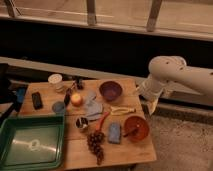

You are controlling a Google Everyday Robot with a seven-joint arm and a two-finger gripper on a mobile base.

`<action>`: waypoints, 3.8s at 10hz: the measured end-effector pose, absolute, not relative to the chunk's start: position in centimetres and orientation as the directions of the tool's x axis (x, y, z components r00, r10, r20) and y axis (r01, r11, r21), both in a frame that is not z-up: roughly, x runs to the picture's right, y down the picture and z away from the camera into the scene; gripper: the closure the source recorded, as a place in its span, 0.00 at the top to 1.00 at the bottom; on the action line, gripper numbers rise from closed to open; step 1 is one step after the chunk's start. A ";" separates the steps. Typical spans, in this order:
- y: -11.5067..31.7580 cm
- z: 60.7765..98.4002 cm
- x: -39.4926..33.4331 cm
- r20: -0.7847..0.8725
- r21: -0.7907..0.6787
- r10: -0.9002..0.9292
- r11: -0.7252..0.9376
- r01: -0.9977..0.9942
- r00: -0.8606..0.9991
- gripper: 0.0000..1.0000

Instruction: Place brush in paper cup

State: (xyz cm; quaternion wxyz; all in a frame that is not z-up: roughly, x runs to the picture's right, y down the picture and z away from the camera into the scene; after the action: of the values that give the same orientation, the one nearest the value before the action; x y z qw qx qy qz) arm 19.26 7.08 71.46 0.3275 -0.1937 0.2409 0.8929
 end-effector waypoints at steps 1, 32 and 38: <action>7.1 71.5 19.3 -0.504 0.303 0.492 -0.669 -0.678 -0.710 0.80; 1.2 78.0 0.0 -0.540 0.092 0.708 -0.489 -0.867 -0.456 0.80; 1.5 78.1 -2.0 -0.554 0.073 0.713 -0.472 -0.878 -0.429 0.80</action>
State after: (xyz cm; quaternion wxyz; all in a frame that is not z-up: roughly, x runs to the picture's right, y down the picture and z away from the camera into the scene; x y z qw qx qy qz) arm -1.96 1.48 78.14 0.4816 -0.2309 0.1787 0.8263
